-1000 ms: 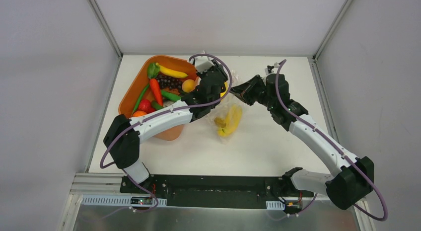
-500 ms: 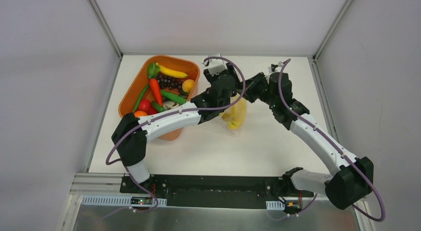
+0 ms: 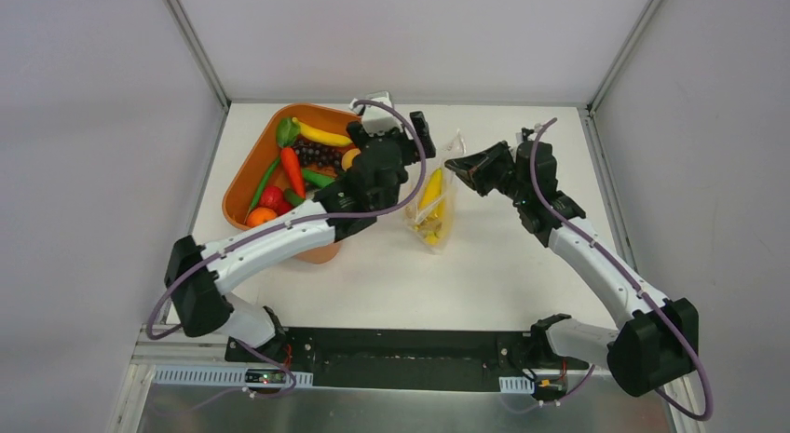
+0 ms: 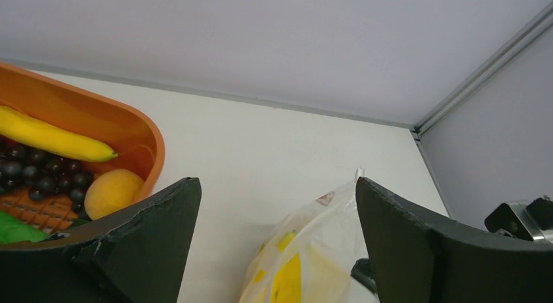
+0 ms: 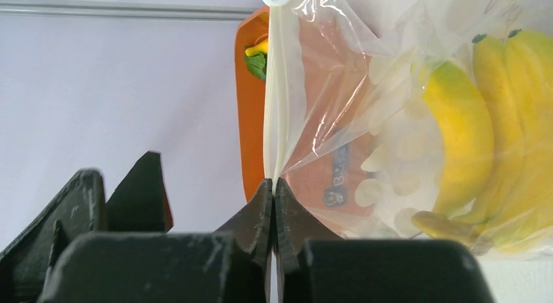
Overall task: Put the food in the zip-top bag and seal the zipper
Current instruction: Place the fake fruit in the zipper food storage bag, then pick up the fake vegetable from the bin.
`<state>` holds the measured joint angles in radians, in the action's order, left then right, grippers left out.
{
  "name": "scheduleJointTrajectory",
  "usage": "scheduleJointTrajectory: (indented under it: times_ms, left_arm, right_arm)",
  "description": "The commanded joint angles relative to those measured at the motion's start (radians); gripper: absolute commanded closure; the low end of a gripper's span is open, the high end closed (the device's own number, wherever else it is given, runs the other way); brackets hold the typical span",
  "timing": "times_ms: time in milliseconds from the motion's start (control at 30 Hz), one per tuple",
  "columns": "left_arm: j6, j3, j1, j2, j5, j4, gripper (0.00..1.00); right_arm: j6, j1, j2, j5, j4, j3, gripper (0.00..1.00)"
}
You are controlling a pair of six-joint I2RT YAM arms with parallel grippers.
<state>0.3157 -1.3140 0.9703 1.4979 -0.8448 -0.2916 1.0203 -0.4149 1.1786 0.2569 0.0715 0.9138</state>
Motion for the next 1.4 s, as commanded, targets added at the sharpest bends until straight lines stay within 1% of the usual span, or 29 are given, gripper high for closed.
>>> scheduleJointTrajectory:
  times_ms: [0,100,200,267,367,567,767,933,1000,1167,1267,1333,1367]
  left_arm:
    - [-0.032,0.031,-0.060,-0.122,0.137,0.134,0.10]
    - [0.041,0.039,-0.156,-0.159,0.276,0.264,0.08]
    - [0.080,0.046,-0.258,-0.175,0.340,0.364,0.04]
    - [0.092,0.037,-0.301,-0.176,0.349,0.430,0.01]
    - [0.123,0.027,-0.367,-0.174,0.330,0.538,0.01]
    - [0.166,0.043,-0.543,-0.138,0.357,0.663,0.01]
    - [0.185,-0.005,-0.707,-0.032,0.478,0.774,0.01]
    - [0.203,-0.013,-0.771,0.056,0.449,0.831,0.03]
    - [0.224,0.000,-0.799,0.094,0.464,0.826,0.05]
    - [0.230,-0.009,-0.857,0.193,0.604,0.766,0.21]
    - [0.214,-0.042,-0.859,0.244,0.618,0.777,0.32]
    - [0.220,-0.045,-0.860,0.258,0.595,0.786,0.40]
    - [0.220,-0.040,-0.859,0.261,0.591,0.783,0.42]
  right_arm:
    - [-0.028,0.026,-0.044,0.029,0.041,-0.002,1.00]
    - [-0.058,0.029,-0.043,0.023,0.014,-0.003,1.00]
    - [-0.071,0.028,-0.043,0.027,0.012,-0.010,1.00]
    - [-0.074,0.030,-0.039,0.029,0.011,-0.012,1.00]
    - [-0.078,0.030,-0.032,0.036,0.008,-0.012,1.00]
    - [-0.080,0.030,-0.017,0.052,0.007,-0.009,1.00]
    - [-0.078,0.031,-0.005,0.075,0.003,-0.003,1.00]
    - [-0.083,0.030,-0.006,0.084,-0.004,0.002,1.00]
    - [-0.085,0.030,-0.008,0.082,-0.004,0.002,1.00]
    - [-0.085,0.030,-0.005,0.092,-0.009,0.011,1.00]
    - [-0.089,0.030,-0.005,0.096,-0.017,0.017,1.00]
    - [-0.090,0.030,-0.007,0.096,-0.020,0.017,1.00]
    - [-0.090,0.030,-0.008,0.096,-0.020,0.017,1.00]
